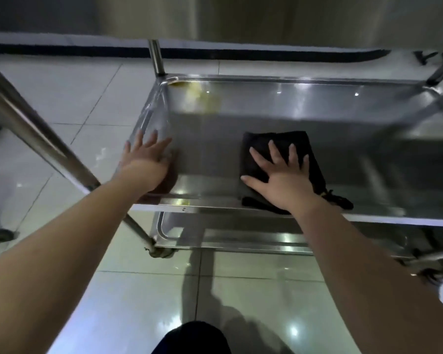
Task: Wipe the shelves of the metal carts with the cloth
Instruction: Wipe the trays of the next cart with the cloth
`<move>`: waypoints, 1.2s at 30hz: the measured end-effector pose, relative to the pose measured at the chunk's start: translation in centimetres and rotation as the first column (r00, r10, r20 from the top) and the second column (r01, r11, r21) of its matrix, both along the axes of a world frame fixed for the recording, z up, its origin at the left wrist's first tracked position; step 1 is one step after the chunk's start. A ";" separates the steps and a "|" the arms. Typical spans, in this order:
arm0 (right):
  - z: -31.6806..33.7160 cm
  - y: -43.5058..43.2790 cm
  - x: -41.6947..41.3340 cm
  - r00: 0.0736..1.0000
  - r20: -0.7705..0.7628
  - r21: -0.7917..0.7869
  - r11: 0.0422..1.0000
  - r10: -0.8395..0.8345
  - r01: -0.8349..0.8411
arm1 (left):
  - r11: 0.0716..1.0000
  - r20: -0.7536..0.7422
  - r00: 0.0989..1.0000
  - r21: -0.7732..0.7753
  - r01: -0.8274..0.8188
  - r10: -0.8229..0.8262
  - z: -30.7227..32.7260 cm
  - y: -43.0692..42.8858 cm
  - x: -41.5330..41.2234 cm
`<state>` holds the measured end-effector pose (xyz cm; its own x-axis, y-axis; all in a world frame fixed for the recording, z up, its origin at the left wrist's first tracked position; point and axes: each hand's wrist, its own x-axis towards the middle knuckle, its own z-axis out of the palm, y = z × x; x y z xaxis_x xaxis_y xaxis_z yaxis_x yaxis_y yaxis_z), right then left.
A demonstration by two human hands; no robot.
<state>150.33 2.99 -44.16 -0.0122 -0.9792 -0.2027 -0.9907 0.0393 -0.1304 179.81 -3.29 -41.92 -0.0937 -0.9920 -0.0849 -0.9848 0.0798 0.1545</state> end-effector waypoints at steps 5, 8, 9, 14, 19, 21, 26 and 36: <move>0.2 0.2 0.2 0.998 -0.057 0.016 1.000 -0.026 0.027 | 0.996 0.121 0.992 0.079 -0.030 0.020 -1.6 0.9 2.3; -0.1 0.5 1.1 0.995 -0.094 0.023 0.999 -0.044 0.046 | 0.997 0.113 0.992 0.039 -0.059 0.054 -2.8 1.1 2.1; -0.3 0.7 1.9 0.994 -0.101 0.020 0.998 -0.053 0.055 | 0.997 0.112 0.992 0.029 -0.066 0.062 -3.1 1.2 2.3; -0.8 1.3 9.0 0.998 -0.057 -0.040 0.999 -0.012 0.010 | 0.999 0.101 0.994 -0.003 -0.050 0.050 -3.7 1.0 3.0; -0.8 0.3 17.9 0.995 -0.090 -0.022 0.999 0.037 -0.039 | 0.997 0.122 0.990 0.014 -0.070 0.068 -3.6 1.2 3.0; -0.9 0.2 18.9 0.996 -0.084 -0.029 0.999 0.030 -0.033 | 0.996 0.106 0.991 0.022 -0.084 0.081 -3.6 1.3 2.9; -1.0 0.3 13.5 0.990 -0.024 -0.043 0.990 0.137 -0.138 | 0.993 0.085 0.990 0.032 -0.114 0.111 -3.1 1.4 2.5; -0.8 1.9 5.7 0.993 -0.031 -0.054 0.992 0.112 -0.113 | 0.996 0.095 0.991 0.005 -0.094 0.093 -3.1 1.7 2.4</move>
<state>156.07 4.84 -44.93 0.0938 -0.9844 -0.1487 -0.9917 -0.0792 -0.1016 182.18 -1.55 -45.04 0.0081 -0.9951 -0.0982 -0.9981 -0.0141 0.0606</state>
